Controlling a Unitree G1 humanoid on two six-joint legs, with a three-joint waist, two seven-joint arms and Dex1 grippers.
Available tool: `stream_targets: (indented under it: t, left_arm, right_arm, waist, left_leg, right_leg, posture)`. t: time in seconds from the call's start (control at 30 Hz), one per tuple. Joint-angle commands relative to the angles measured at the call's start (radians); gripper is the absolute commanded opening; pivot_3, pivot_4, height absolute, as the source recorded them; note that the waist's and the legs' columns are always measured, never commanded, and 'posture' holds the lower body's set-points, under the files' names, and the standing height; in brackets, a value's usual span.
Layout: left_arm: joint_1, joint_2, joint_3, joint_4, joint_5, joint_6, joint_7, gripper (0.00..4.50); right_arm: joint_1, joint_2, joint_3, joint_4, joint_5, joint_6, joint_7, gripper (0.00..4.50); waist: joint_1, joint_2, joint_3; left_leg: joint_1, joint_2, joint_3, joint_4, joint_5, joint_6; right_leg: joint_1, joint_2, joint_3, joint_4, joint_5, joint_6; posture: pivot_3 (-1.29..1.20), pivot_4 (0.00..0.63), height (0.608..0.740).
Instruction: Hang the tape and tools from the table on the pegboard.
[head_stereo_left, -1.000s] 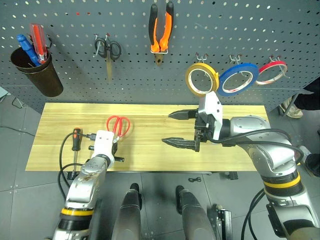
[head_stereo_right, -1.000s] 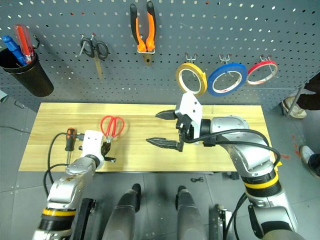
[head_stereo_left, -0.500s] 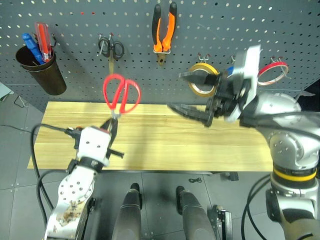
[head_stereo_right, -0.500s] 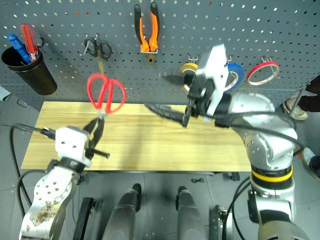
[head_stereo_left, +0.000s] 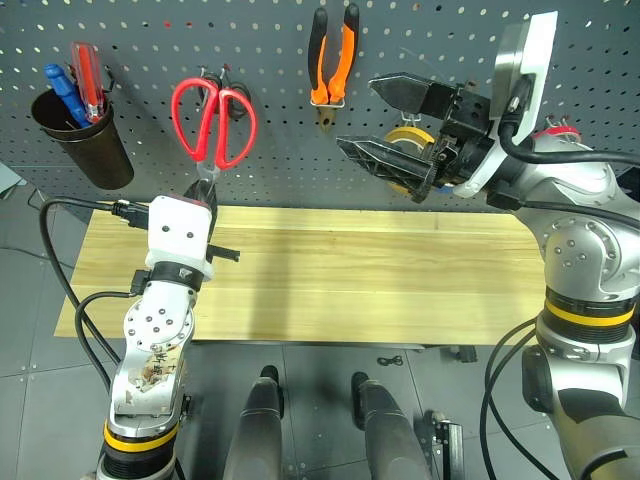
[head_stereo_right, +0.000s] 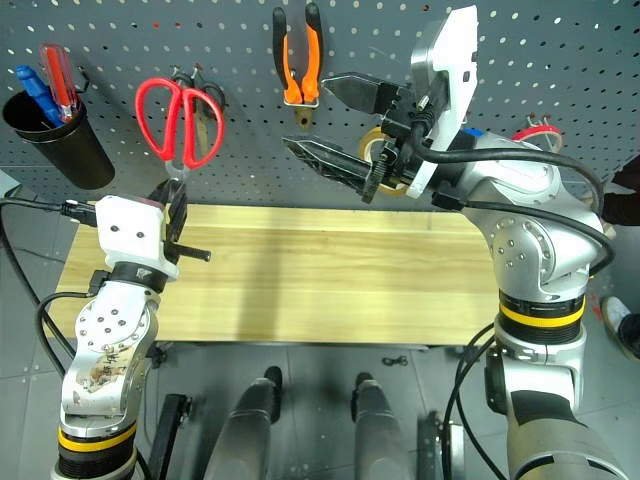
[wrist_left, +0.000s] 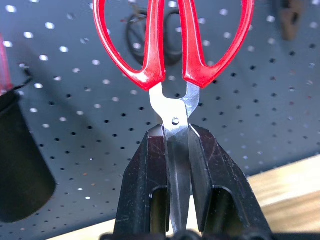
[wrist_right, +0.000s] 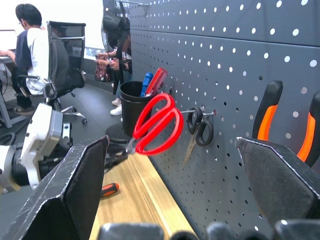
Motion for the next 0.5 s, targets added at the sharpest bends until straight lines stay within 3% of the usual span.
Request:
stream_targets:
  t: [0.03, 0.3, 0.5]
  left_arm:
    - [-0.017, -0.007, 0.001, -0.001, 0.007, 0.007, -0.006, 0.11]
    - [-0.054, -0.013, -0.017, 0.079, 0.009, 0.025, -0.027, 0.11]
    - [-0.013, -0.022, 0.02, 0.079, -0.001, 0.022, -0.028, 2.97]
  right_arm:
    - [-0.019, -0.018, -0.009, -0.009, -0.014, -0.034, 0.01, 4.5]
    - [-0.017, -0.015, -0.001, -0.007, -0.034, -0.039, 0.015, 4.5]
    - [0.008, -0.025, 0.019, -0.019, -0.042, -0.042, 0.036, 4.5]
  waist:
    - [0.0, 0.0, 0.0]
    - [-0.001, 0.0, 0.0]
    - [-0.003, 0.0, 0.0]
  left_leg:
    - [0.0, 0.0, 0.0, 0.0, 0.0, 0.0]
    - [0.0, 0.0, 0.0, 0.0, 0.0, 0.0]
    - [0.0, 0.0, 0.0, 0.001, 0.0, 0.0]
  right_leg:
    - [0.0, 0.0, 0.0, 0.0, 0.0, 0.0]
    - [0.0, 0.0, 0.0, 0.001, 0.0, 0.0]
    - [0.0, 0.0, 0.0, 0.001, 0.0, -0.001]
  posture:
    - [0.09, 0.335, 0.74]
    - [0.08, 0.33, 0.74]
    - [0.08, 0.33, 0.74]
